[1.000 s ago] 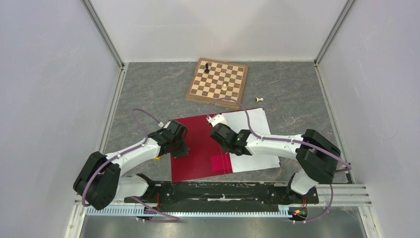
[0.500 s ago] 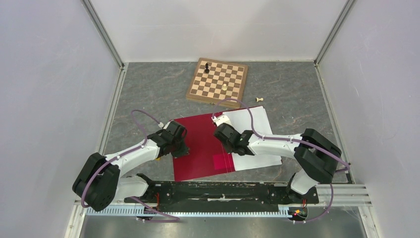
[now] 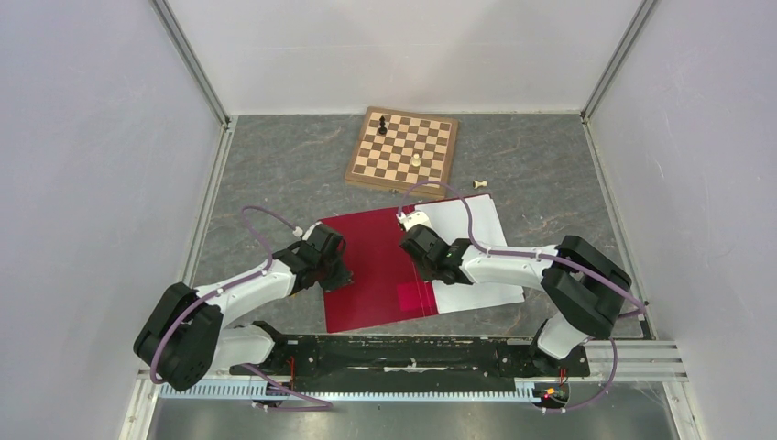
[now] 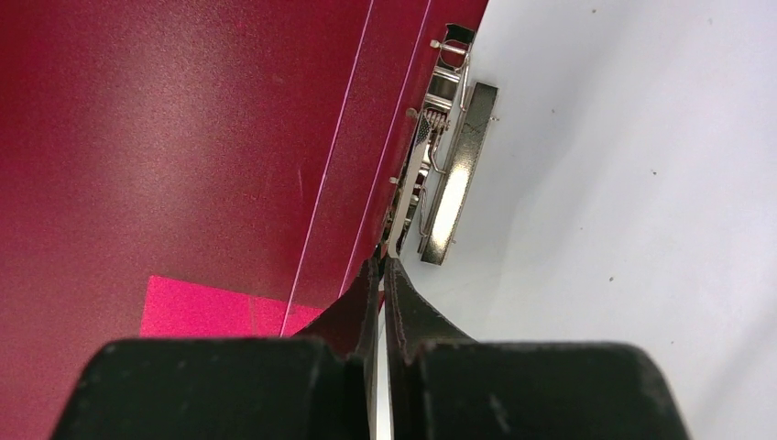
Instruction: Put the files into the folder
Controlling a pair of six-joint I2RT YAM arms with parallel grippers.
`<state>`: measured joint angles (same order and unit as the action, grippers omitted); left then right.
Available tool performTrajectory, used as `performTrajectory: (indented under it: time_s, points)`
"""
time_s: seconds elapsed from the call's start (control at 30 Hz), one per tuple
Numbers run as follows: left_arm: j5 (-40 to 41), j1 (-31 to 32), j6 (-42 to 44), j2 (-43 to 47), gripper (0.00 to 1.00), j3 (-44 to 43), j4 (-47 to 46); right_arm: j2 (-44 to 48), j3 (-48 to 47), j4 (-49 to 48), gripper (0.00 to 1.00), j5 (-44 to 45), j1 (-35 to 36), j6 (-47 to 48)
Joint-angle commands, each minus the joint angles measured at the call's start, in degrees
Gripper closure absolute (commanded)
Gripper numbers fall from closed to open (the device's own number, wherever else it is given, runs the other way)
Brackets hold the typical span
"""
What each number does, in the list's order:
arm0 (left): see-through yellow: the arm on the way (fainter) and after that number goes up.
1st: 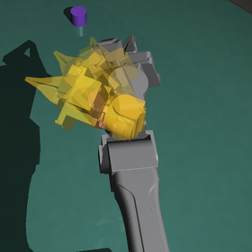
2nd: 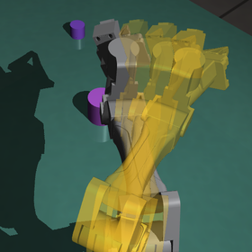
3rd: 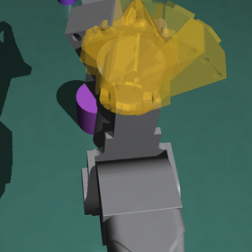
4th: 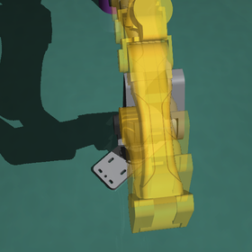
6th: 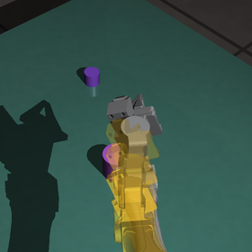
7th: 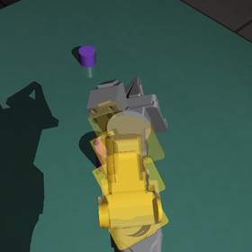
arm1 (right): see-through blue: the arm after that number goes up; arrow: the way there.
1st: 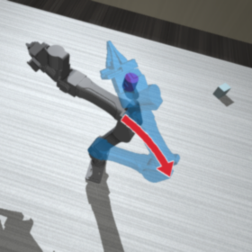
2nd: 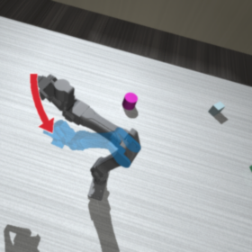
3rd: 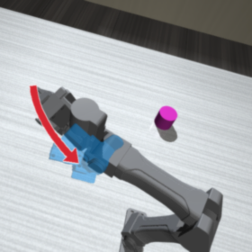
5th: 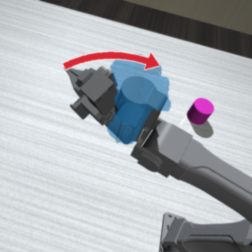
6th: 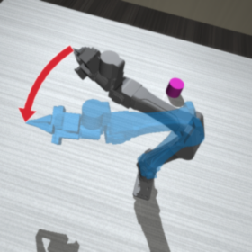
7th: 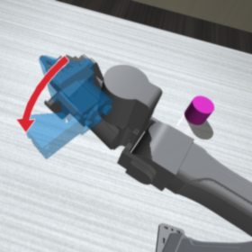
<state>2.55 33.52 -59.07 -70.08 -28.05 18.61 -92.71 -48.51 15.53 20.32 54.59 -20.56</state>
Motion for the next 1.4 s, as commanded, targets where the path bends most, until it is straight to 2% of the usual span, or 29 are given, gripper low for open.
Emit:
performTrajectory:
  time_s: [0.0, 0.9, 1.1, 1.37]
  points:
    - [2.65, 0.45, -0.87, -2.03, 0.98, 2.74, 2.84, -4.39, 2.91, 5.75, 1.0, -0.52, -1.5, 0.08]
    - [2.77, 2.71, -2.54, -3.45, 0.98, 3.79, 0.13, -7.2, 9.88, -5.58, 1.0, -9.75, -1.94, 2.03]
    - [2.56, 3.13, -3.16, -3.45, 0.98, 4.56, -0.76, -9.65, 9.86, -3.39, 1.0, -8.51, -2.03, 0.75]
    - [2.86, 4.06, -3.72, -3.39, 0.98, 5.03, -1.56, -12.12, 7.7, 5.59, 1.0, -3.59, -1.95, -0.79]
